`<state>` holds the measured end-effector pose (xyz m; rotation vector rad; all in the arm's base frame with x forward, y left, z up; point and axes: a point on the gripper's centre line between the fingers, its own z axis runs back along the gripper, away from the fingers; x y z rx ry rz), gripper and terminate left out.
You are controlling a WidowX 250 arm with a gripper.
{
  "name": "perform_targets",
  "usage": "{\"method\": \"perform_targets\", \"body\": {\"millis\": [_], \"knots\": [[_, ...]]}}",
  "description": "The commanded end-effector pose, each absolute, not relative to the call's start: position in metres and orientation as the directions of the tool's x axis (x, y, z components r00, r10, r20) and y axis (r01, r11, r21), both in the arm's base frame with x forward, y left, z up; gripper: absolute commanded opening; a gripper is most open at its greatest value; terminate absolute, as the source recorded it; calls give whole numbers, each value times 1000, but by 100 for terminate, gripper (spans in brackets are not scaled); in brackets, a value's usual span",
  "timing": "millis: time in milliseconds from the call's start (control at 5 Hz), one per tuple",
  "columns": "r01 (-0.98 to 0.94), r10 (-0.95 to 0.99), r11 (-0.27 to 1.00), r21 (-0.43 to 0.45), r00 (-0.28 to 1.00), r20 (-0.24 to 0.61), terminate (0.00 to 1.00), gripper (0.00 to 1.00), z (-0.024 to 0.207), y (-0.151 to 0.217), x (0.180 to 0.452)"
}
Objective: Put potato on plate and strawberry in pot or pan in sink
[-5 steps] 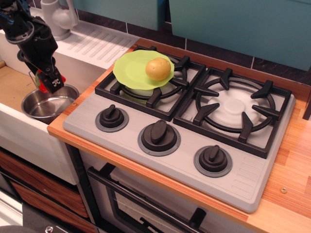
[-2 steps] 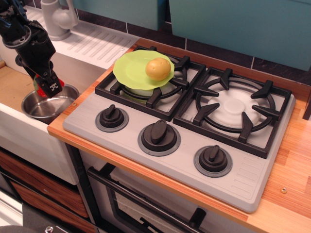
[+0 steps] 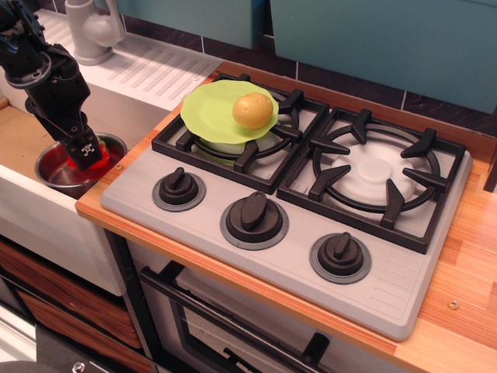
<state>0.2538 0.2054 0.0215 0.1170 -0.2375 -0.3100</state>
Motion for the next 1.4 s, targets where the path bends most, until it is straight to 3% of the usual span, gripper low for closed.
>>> {"method": "perform_targets", "body": {"millis": [0,400,1000,1200], "knots": [[270,-308,941,203,933,188,0,100,65,197,253],[232,-253,952,198,964,87,0,100,116,174,253],[298,-327,927,229,940,100,0,100,114,167,251],[298,-327,927,229,940,100,100,100,114,167,251]]}}
